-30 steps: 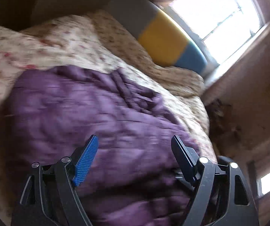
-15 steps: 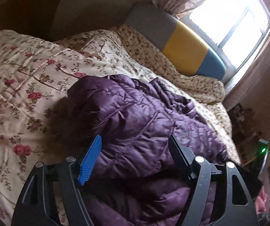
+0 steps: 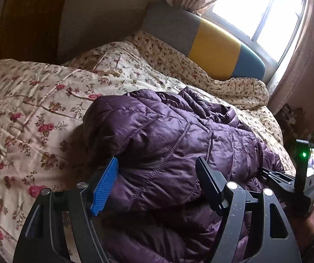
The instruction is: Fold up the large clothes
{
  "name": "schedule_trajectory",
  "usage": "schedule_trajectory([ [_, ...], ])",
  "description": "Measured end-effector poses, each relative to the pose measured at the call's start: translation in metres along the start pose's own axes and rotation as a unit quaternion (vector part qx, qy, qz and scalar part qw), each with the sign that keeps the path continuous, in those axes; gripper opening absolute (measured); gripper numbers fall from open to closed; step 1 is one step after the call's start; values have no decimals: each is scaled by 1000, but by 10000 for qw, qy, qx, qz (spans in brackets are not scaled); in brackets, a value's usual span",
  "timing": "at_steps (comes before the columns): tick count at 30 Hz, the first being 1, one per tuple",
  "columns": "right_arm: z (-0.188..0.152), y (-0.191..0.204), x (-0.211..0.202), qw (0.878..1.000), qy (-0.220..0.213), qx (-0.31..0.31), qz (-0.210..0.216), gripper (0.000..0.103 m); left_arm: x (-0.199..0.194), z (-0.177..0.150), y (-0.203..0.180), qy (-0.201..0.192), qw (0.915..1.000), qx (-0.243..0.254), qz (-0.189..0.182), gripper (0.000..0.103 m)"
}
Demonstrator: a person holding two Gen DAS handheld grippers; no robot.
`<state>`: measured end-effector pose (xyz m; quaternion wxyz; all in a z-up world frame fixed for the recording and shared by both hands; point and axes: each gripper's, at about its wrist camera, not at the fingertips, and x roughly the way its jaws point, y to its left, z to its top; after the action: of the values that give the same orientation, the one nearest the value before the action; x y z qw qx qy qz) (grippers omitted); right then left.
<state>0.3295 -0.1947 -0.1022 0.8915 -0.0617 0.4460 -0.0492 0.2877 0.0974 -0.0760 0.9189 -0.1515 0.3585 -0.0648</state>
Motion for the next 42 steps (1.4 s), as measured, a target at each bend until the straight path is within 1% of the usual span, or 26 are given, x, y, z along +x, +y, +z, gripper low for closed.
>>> schedule_trajectory([
  [5,-8,-22,-8,9991,-68,-3,-410,2,-4,2,-1,-143,9998,-122,78,70],
  [11,-22,-51,-2,9962,129,229,-827,2,10,4,-8,34,9999,-10,138,70],
  [13,-26,-57,3,9956,217,278,-870,2,19,4,-11,130,9996,74,225,70],
  [19,-40,-56,16,9947,330,367,-902,2,62,-3,-14,732,9952,310,577,70],
  [21,-42,-54,16,9946,316,318,-934,2,69,-5,-15,789,9940,365,661,71],
  [23,-42,-59,13,9951,360,437,-816,2,71,-4,-15,807,9936,367,700,71],
  [26,-40,-61,6,9954,370,454,-763,5,63,0,-14,692,9952,226,651,71],
  [27,-40,-62,2,9956,349,478,-731,11,58,1,-14,609,9958,210,652,71],
  [28,-39,-63,-2,9957,327,505,-698,25,53,1,-14,522,9964,176,650,71],
  [30,-38,-63,-14,9958,164,537,-723,41,43,2,-13,381,9973,96,617,71],
  [33,-30,-58,-27,9965,-40,530,-653,42,27,8,-12,91,9979,29,647,71],
  [35,-20,-54,-34,9966,-192,551,-587,45,20,14,-13,-83,9979,3,635,71],
  [36,-17,-51,-36,9965,-235,551,-577,49,19,17,-14,-117,9980,-3,617,71],
  [39,3,-37,-33,9968,-355,468,-541,53,24,26,-16,-109,9982,13,589,71],
  [42,18,-27,-22,9971,-391,329,-567,54,39,30,-19,24,9984,81,564,71],
])
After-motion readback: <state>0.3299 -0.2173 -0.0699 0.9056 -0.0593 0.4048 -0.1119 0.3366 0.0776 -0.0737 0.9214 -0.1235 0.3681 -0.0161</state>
